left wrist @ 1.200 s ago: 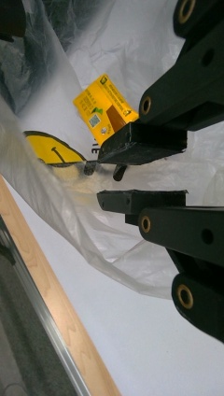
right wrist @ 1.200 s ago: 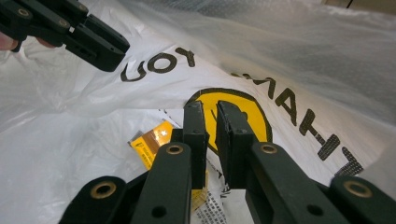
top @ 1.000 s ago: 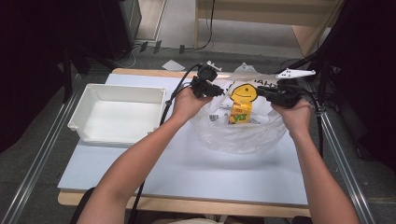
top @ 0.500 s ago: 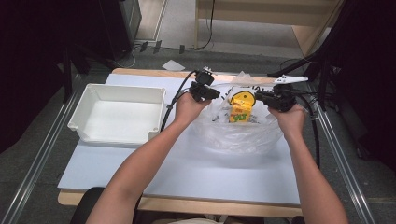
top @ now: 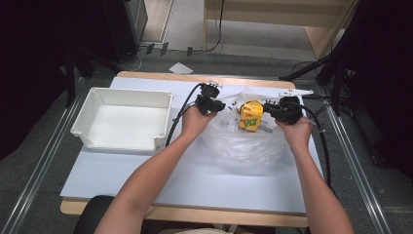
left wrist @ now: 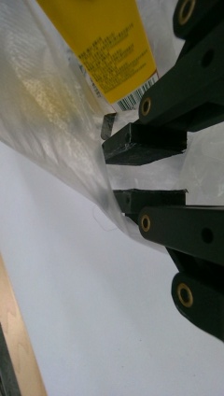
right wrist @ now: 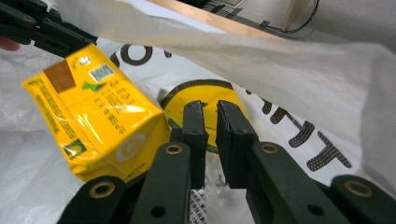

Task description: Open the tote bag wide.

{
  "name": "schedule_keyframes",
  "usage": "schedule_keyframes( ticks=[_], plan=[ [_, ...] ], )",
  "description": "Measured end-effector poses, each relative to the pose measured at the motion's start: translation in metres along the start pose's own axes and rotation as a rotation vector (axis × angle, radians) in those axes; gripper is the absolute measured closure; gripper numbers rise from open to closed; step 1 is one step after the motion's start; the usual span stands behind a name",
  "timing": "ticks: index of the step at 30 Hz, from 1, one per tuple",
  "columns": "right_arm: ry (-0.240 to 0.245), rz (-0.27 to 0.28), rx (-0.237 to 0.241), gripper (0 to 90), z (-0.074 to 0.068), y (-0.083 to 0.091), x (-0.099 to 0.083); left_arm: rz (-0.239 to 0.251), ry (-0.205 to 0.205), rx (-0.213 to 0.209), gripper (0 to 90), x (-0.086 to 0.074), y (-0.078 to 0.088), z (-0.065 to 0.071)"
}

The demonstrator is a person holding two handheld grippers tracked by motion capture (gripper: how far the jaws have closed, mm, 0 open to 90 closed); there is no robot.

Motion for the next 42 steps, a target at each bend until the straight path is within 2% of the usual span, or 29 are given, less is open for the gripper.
schedule_keyframes(
  ticks=[3,7,15,17,19,23,26,29,33,39,42],
  plan=[
    [-0.006,-0.005,-0.002,83.1,0.001,-0.006,-0.004,-0.007,0.005,-0.006,76.9,-0.003,-0.005,-0.001],
    [-0.012,-0.016,-0.004,83.2,0.001,-0.014,-0.009,0.011,-0.014,-0.012,77.0,-0.002,-0.005,0.003],
    [-0.022,-0.021,0.008,83.1,0.001,-0.024,-0.015,0.053,-0.076,-0.036,76.7,0.001,0.005,0.020],
    [-0.021,-0.016,-0.001,83.1,0.002,-0.025,-0.015,0.045,-0.090,-0.020,76.5,0.000,0.001,0.020],
    [-0.027,-0.017,-0.008,83.1,0.005,-0.026,-0.015,0.031,-0.077,-0.008,76.4,-0.001,-0.005,0.016],
    [-0.033,-0.022,-0.012,83.1,0.009,-0.031,-0.016,0.013,-0.015,-0.009,76.3,-0.003,-0.018,0.002],
    [-0.034,-0.031,-0.017,82.7,0.009,-0.033,-0.017,0.003,-0.009,0.031,76.6,-0.005,-0.026,-0.006],
    [-0.043,-0.047,-0.016,82.6,0.010,-0.035,-0.020,-0.004,0.016,0.063,76.9,-0.006,-0.034,-0.014],
    [-0.063,-0.051,-0.038,83.0,0.019,-0.031,-0.032,-0.026,0.037,0.107,77.3,-0.011,-0.039,-0.023],
    [-0.077,-0.086,-0.094,84.8,0.035,-0.023,-0.056,-0.012,0.070,0.147,78.3,-0.013,-0.039,-0.036],
    [-0.091,-0.094,-0.110,86.5,0.041,-0.018,-0.067,-0.016,0.069,0.165,79.5,-0.013,-0.038,-0.038]
  ],
)
Point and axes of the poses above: each handheld gripper's, and its own axes: y roughly backward along the jaws, x roughly out of its top, z roughly to its right, the point moved 6 cm from there along -y, roughly forward along the jaws, and after that the axes turned 14 degrees about -z, right-handed, at the moved point
